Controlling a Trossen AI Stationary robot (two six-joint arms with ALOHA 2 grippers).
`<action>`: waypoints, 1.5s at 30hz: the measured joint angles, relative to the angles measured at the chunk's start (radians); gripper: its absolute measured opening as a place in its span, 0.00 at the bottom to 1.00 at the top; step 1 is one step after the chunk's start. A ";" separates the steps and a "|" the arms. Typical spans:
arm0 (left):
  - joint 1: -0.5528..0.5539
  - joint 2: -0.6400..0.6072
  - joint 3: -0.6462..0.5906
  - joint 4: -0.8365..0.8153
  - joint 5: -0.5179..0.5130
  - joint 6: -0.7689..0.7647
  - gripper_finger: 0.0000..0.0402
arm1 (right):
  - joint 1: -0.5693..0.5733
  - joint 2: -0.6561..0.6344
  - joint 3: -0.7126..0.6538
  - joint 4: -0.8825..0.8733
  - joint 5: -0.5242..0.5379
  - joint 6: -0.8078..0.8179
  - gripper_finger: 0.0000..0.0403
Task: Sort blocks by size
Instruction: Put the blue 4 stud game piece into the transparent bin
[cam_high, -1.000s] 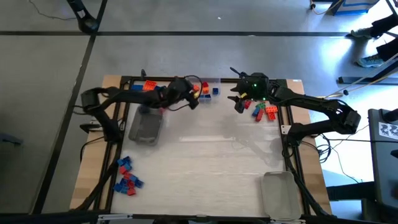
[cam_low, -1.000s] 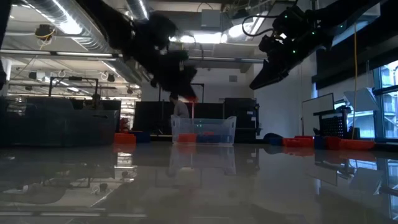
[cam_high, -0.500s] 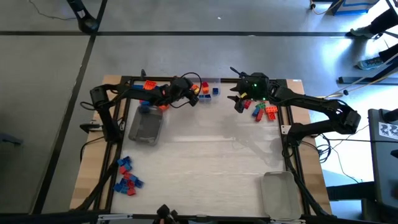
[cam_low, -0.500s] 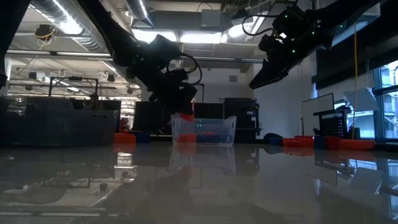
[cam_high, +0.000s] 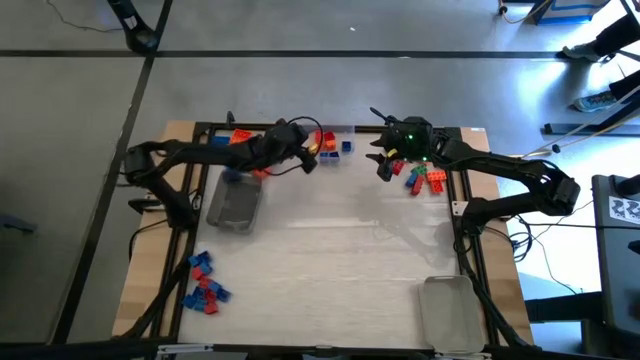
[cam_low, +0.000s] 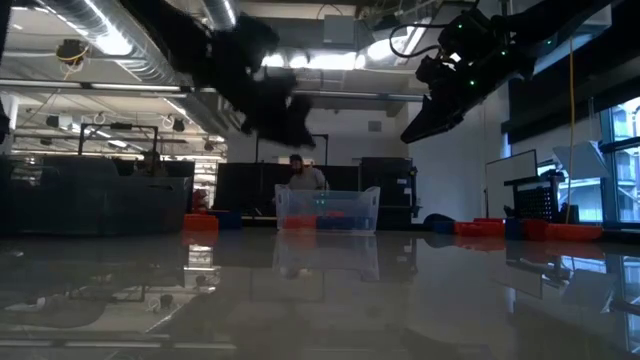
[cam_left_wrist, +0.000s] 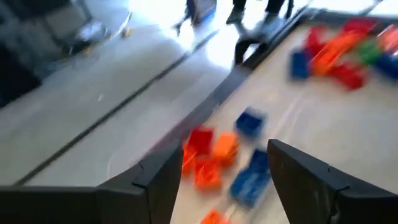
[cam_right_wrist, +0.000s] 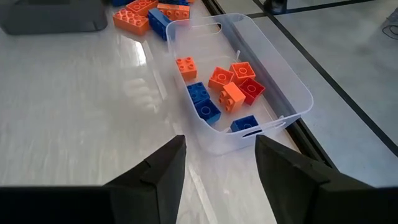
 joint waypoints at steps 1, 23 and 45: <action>-0.016 -0.029 0.000 -0.017 0.001 0.008 0.54 | 0.000 0.000 0.000 0.000 0.000 0.000 0.48; -0.577 -0.274 0.000 -0.580 -0.015 -0.113 0.55 | 0.000 0.000 0.000 -0.004 0.003 0.000 0.48; -0.855 -0.277 0.006 -0.874 -0.010 -0.574 0.55 | 0.000 0.000 0.000 -0.004 0.003 0.002 0.48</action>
